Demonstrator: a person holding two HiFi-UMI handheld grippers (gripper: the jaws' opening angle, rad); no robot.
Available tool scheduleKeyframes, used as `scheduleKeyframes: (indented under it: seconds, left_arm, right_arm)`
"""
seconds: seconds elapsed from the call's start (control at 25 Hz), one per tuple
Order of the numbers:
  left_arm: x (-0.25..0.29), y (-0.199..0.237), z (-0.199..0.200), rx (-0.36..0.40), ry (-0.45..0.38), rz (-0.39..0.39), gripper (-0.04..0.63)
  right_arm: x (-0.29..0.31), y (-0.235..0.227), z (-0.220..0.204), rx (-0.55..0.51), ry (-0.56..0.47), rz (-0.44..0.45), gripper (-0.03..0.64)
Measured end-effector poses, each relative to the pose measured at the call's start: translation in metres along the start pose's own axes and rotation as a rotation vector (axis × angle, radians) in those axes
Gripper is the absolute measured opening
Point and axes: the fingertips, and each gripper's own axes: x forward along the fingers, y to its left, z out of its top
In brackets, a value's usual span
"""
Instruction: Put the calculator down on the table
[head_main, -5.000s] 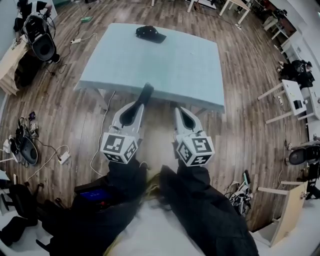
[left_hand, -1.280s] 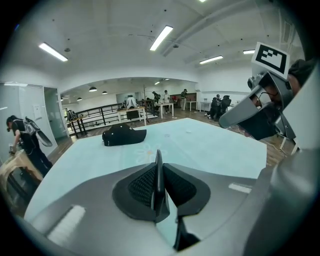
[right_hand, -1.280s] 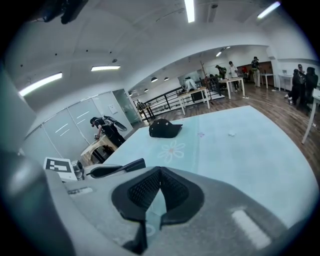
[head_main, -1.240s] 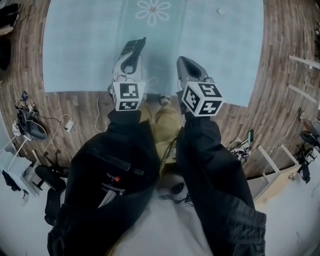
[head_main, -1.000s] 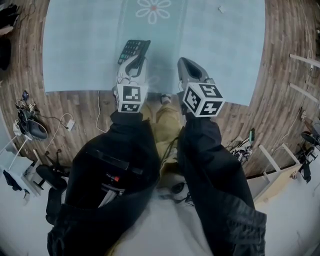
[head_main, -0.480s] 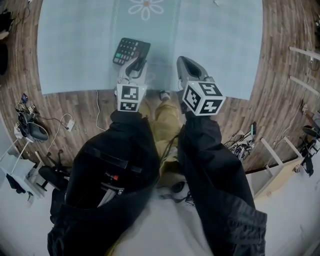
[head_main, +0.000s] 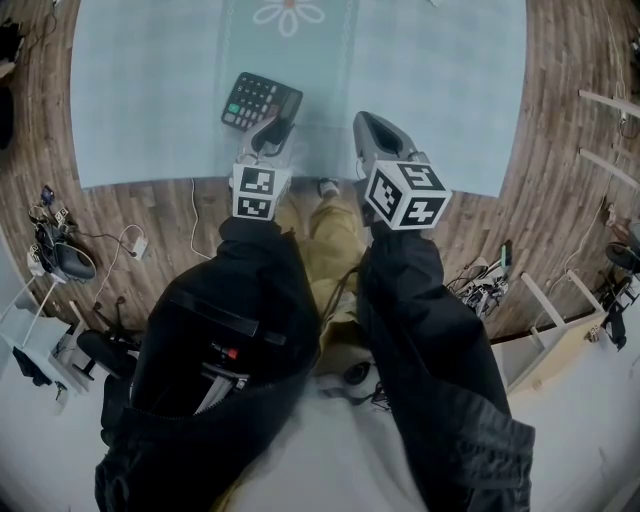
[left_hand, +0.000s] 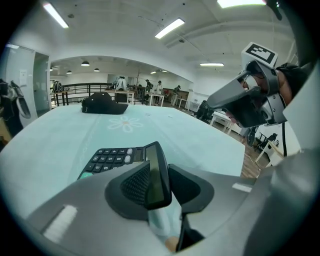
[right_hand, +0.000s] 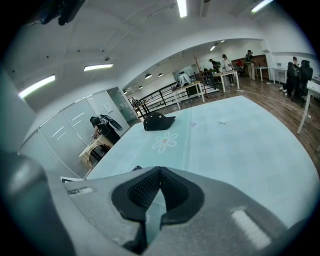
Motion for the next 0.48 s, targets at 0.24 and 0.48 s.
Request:
scheduleKeyframes:
  seconds: [0.24,0.48]
  left_arm:
    - [0.0029,-0.0008,-0.0063,-0.015,0.015,-0.005,0.114]
    - [0.0,-0.0016,-0.0024,-0.043,0.012,-0.021,0.114]
  right_arm:
    - [-0.0001,-0.0026,-0.0017,0.005,0.002,-0.001,0.002]
    - [-0.0006,-0.0014,-0.0004,0.009,0.001,-0.003,0.002]
